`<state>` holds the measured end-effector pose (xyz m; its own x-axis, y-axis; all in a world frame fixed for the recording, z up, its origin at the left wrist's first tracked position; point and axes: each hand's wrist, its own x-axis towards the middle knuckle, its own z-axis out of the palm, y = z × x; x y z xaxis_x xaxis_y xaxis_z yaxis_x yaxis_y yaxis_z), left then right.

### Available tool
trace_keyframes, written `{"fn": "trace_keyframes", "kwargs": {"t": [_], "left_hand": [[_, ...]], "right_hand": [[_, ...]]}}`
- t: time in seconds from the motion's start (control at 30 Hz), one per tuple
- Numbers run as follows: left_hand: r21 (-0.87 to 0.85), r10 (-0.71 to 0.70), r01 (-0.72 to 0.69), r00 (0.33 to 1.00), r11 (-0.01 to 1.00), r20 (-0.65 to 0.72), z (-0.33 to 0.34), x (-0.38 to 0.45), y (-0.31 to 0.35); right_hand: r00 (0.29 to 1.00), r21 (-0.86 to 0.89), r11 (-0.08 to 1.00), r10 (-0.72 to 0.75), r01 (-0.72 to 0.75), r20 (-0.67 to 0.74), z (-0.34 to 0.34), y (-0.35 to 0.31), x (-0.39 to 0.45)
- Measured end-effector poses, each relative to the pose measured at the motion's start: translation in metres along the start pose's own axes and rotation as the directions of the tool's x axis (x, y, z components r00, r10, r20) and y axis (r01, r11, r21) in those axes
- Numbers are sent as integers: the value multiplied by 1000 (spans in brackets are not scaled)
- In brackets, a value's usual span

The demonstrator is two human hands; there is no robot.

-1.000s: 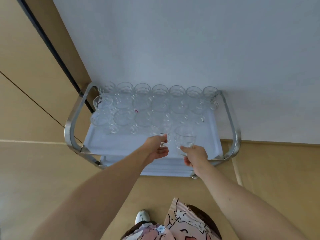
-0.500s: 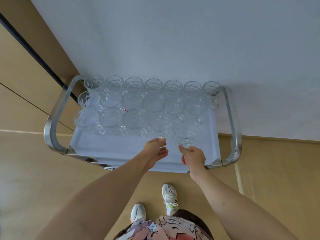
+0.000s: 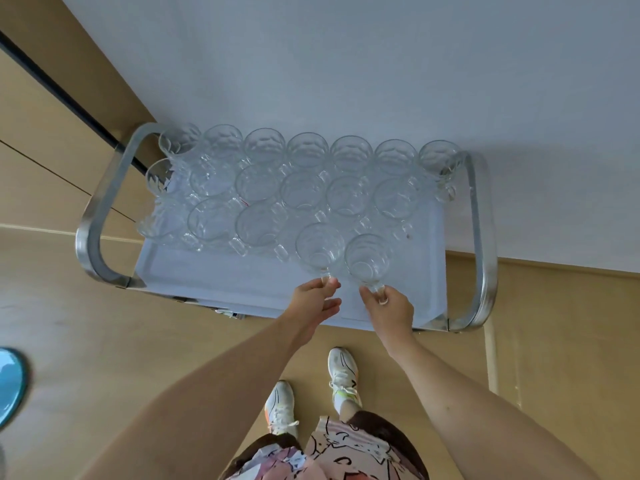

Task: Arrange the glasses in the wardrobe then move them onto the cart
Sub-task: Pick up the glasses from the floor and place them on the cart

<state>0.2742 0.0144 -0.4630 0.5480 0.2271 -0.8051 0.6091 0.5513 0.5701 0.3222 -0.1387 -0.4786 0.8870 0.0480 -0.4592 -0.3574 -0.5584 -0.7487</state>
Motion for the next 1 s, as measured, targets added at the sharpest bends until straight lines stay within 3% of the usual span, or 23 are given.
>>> {"fn": "trace_keyframes", "kwargs": {"t": [0.13, 0.3, 0.37, 0.43, 0.6, 0.67, 0.77, 0.87, 1.0], "left_hand": [[210, 22, -1, 995, 978, -98, 4, 0, 1], [299, 142, -78, 970, 951, -198, 0, -4, 2], [476, 285, -112, 908, 872, -308, -5, -9, 3], [652, 475, -164, 814, 740, -334, -11, -11, 2], [870, 723, -316, 688, 378, -65, -15, -9, 20], [915, 714, -334, 696, 228, 76, -14, -7, 35], [948, 602, -315, 767, 53, 221, -14, 1, 55], [955, 516, -291, 811, -55, 277, -16, 9, 68], [938, 528, -330, 780, -110, 336, -19, 14, 75]], "right_hand": [[1000, -18, 1000, -26, 26, -5, 1, 4, 2], [999, -22, 999, -34, 34, -20, -4, 1, 4], [999, -24, 999, -46, 45, -20, -7, 0, 4], [998, -20, 998, -58, 57, -20, -8, -4, 5], [990, -91, 987, -137, 135, -18, -6, -15, 9], [987, -118, 980, -159, 158, -4, -5, -19, 12], [985, -150, 974, -171, 171, 12, -4, -23, 19], [985, -146, 975, -170, 171, 18, -4, -28, 25], [981, -95, 977, -194, 193, 1, -10, -29, 29]]}}
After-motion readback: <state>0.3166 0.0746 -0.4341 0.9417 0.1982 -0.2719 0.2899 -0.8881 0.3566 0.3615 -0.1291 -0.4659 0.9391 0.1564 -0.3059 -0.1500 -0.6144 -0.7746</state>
